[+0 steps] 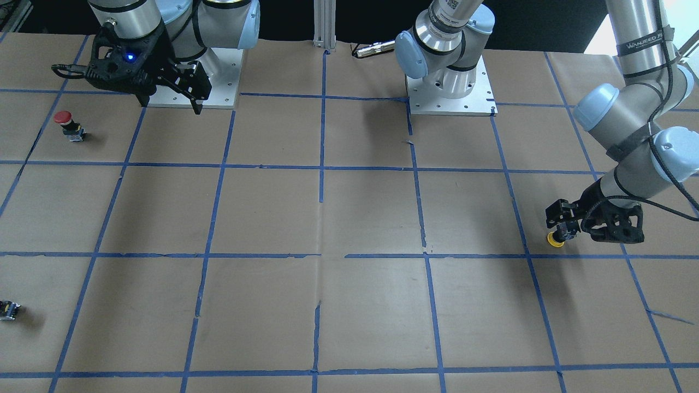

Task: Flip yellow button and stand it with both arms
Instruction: 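Lower the left gripper over the yellow button and close on it, then lift the yellow button with the left gripper and carry it toward the right gripper, then hold the button up with the left gripper while the right gripper approaches its yellow cap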

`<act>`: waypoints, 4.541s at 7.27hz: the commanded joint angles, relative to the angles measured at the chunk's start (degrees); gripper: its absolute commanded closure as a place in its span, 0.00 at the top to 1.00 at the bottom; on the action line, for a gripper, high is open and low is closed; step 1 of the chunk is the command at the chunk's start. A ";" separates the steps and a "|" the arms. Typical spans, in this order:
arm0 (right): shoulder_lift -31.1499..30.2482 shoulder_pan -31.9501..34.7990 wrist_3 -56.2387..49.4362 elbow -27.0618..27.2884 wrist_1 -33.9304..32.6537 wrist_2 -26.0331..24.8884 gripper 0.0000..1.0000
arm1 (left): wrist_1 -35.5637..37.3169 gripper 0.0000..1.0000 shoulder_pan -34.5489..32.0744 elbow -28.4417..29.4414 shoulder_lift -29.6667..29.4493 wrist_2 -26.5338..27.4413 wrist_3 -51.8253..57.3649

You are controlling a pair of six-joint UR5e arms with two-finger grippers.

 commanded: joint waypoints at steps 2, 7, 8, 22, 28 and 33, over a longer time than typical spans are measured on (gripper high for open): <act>-0.18 0.00 0.45 0.02 0.02 0.26 1.00 | 0.06 0.27 -1.25 1.11 0.50 -0.10 0.91; -0.36 0.00 0.19 -0.76 -0.85 1.22 1.00 | -14.75 0.14 -8.19 0.23 5.51 -23.23 -3.74; 0.08 -0.52 -0.16 -0.77 -0.94 1.14 1.00 | -18.45 0.14 -9.34 -1.07 5.51 -31.57 -3.75; 0.96 -12.32 30.24 -2.35 -0.76 49.04 1.00 | -11.81 0.11 -36.68 -10.26 5.34 -119.19 -8.94; 0.96 -10.02 32.27 -4.99 -2.79 53.43 0.97 | -11.89 0.13 -38.44 -9.00 4.45 -119.10 -8.94; 1.14 -10.02 32.18 -4.73 -2.35 52.90 0.32 | -11.89 0.17 -38.44 -9.08 4.45 -119.10 -8.85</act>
